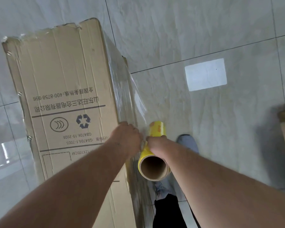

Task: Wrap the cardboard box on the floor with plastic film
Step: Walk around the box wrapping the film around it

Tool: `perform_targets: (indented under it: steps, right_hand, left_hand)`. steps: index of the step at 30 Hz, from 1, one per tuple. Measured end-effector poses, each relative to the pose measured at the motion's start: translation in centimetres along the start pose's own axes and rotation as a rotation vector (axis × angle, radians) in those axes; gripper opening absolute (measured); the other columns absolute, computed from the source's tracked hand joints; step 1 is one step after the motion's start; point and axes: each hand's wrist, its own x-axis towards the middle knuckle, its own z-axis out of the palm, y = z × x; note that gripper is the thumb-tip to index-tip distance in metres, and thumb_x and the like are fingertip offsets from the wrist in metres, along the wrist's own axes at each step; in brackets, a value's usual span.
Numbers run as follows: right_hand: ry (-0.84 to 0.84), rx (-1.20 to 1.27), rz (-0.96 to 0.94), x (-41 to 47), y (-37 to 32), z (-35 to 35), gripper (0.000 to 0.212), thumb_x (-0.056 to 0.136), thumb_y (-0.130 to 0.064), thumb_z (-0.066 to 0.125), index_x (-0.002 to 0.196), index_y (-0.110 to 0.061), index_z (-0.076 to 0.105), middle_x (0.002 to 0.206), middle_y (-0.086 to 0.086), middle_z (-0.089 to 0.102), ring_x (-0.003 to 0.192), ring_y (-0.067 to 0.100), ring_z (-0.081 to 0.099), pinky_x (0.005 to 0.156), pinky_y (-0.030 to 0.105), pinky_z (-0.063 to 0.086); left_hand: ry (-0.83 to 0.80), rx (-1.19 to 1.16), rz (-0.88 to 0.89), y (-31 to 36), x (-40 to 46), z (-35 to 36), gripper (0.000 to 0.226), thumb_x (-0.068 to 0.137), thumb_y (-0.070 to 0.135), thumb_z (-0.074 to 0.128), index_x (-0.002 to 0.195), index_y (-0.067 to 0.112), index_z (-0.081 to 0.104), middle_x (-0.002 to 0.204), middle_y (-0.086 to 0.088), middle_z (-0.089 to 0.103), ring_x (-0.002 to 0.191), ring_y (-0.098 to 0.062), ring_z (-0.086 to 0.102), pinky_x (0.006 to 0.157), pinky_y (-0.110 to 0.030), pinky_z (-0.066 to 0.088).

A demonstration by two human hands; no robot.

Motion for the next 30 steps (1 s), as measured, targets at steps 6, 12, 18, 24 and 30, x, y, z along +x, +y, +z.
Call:
perform_targets:
  steps: [6,12,18,24,30]
  right_hand:
    - [-0.095,0.444,0.202,0.7,4.1,-0.9,0.059,0.084,-0.058,0.077,0.12,-0.012,0.067,0.107,0.018,0.078,0.097,0.038,0.076,0.092,0.059,0.062]
    - [-0.258,0.907,0.166,1.4,7.7,0.3,0.062,0.093,-0.059,0.07,0.135,-0.014,0.07,0.119,0.02,0.08,0.113,0.04,0.076,0.099,0.059,0.058]
    - [-0.1,0.564,0.118,1.2,8.5,0.6,0.053,0.092,-0.061,0.073,0.13,-0.023,0.069,0.112,0.015,0.081,0.101,0.035,0.078,0.096,0.057,0.061]
    - [0.034,0.062,0.077,0.9,9.1,-0.3,0.081,0.078,-0.069,0.069,0.142,-0.022,0.055,0.125,0.016,0.067,0.109,0.04,0.069,0.103,0.056,0.058]
    - [0.039,-0.192,-0.041,1.4,6.2,2.2,0.073,0.107,-0.058,0.043,0.166,-0.015,0.033,0.162,0.02,0.045,0.142,0.04,0.051,0.11,0.042,0.041]
  left_hand:
    - [0.062,-0.084,-0.024,0.2,0.5,-0.1,0.037,0.102,0.025,0.043,0.138,0.025,0.053,0.137,-0.003,0.063,0.129,-0.025,0.057,0.107,-0.041,0.039]
    - [0.048,-0.083,0.007,0.1,1.1,0.5,0.037,0.098,0.024,0.052,0.134,0.029,0.059,0.135,0.001,0.064,0.127,-0.024,0.058,0.106,-0.042,0.04]
    - [0.019,-0.106,-0.03,0.7,0.8,0.1,0.029,0.097,0.03,0.049,0.122,0.028,0.064,0.126,-0.002,0.068,0.12,-0.027,0.06,0.101,-0.05,0.038]
    - [-0.001,-0.038,-0.125,2.9,0.0,1.4,0.052,0.103,0.042,0.036,0.149,0.017,0.041,0.147,-0.016,0.055,0.139,-0.039,0.045,0.113,-0.065,0.018]
    - [-0.132,0.131,-0.127,4.2,-0.9,0.9,0.069,0.106,0.061,0.016,0.155,0.023,0.047,0.162,-0.025,0.037,0.15,-0.047,0.029,0.119,-0.071,0.001]
